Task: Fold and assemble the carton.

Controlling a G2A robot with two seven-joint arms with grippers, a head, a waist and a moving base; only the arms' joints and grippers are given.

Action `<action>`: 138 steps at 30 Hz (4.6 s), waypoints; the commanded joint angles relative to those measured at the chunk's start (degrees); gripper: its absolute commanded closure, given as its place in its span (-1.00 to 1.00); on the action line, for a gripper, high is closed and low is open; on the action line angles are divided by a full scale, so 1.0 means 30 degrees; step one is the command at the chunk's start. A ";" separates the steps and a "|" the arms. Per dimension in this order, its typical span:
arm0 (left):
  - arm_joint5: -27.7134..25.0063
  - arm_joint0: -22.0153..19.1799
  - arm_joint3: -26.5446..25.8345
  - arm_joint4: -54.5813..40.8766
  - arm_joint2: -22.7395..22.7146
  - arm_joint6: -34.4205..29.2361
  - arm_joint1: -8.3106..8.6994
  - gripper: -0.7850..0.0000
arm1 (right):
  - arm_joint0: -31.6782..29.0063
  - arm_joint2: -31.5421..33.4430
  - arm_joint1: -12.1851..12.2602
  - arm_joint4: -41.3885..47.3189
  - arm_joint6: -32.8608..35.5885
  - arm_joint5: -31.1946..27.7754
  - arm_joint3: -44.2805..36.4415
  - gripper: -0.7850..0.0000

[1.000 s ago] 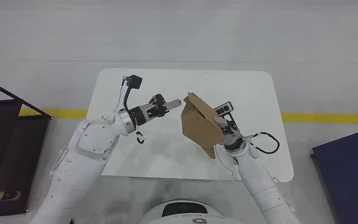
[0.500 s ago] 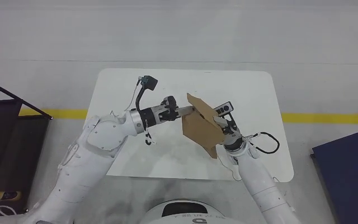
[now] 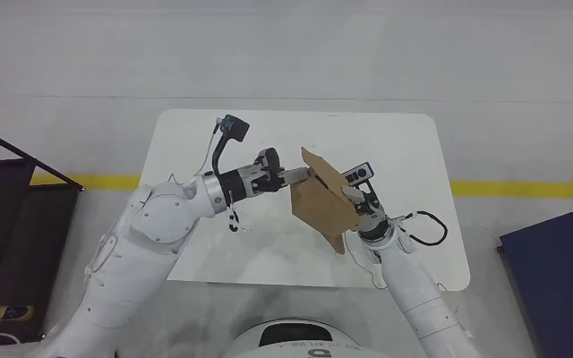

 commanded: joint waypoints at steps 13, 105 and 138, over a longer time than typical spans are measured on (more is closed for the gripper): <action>-0.0982 0.1494 -0.2460 -0.2000 -0.2322 -0.0129 0.0271 -1.00 | 0.0000 0.0000 0.0000 0.0000 0.0000 0.0000 0.0000 1.00; 1.0724 -0.3804 0.5306 -2.2194 0.2355 -0.2198 -0.1127 -0.33 | 0.0103 0.0207 0.0167 -0.1064 0.1179 0.0742 0.2243 1.00; 1.3593 -0.2661 0.3869 -2.2058 0.1081 -0.1935 -0.0684 -0.24 | -0.0190 0.0164 0.0241 -0.1336 0.0902 0.0399 0.1829 1.00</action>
